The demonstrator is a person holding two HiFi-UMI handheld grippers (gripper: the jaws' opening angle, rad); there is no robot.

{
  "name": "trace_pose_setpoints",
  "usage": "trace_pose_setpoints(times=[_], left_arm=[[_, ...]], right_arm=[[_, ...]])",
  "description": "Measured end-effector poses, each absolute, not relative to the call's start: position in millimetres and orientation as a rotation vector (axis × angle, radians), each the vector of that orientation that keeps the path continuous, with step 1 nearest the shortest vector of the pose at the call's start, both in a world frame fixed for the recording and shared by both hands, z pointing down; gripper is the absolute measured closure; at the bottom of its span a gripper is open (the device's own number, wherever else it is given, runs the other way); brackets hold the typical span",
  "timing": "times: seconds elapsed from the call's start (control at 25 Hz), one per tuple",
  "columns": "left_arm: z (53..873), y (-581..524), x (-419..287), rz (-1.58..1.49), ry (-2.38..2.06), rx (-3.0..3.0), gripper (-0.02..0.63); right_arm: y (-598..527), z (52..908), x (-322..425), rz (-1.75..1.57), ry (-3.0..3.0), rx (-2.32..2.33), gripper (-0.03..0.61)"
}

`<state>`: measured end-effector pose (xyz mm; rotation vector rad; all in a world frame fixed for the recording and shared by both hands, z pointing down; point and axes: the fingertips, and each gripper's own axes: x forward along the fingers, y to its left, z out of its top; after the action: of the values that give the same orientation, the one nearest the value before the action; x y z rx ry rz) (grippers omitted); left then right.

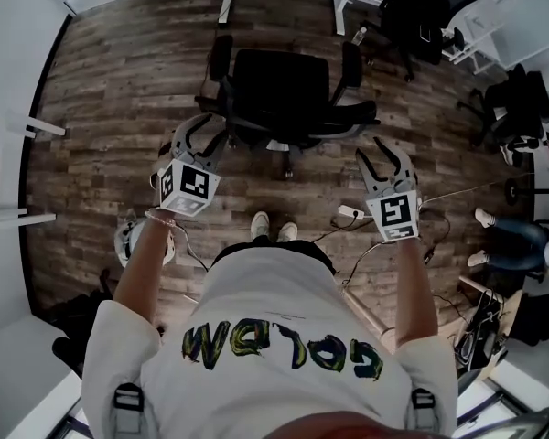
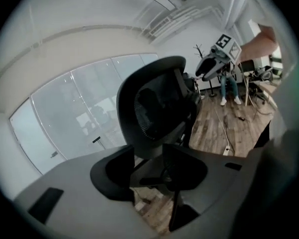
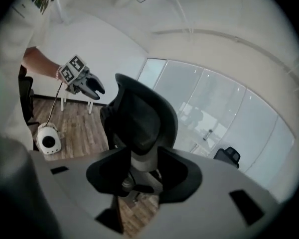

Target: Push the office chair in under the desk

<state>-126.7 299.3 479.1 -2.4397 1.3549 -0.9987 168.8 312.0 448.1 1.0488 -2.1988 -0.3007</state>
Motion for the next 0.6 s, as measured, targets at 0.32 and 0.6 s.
trace_pose_setpoints(times=[0.32, 0.6], left_arm=[[546.6, 253.1, -152.8, -1.291, 1.098, -2.302, 0.390], [586.9, 233.6, -160.3, -1.452, 0.924, -2.170, 0.374]], right_arm=[[259.1, 519.9, 195.8, -0.457, -1.991, 0.843, 0.338], [231.6, 565.7, 194.9, -0.460, -1.897, 0.682, 0.318]])
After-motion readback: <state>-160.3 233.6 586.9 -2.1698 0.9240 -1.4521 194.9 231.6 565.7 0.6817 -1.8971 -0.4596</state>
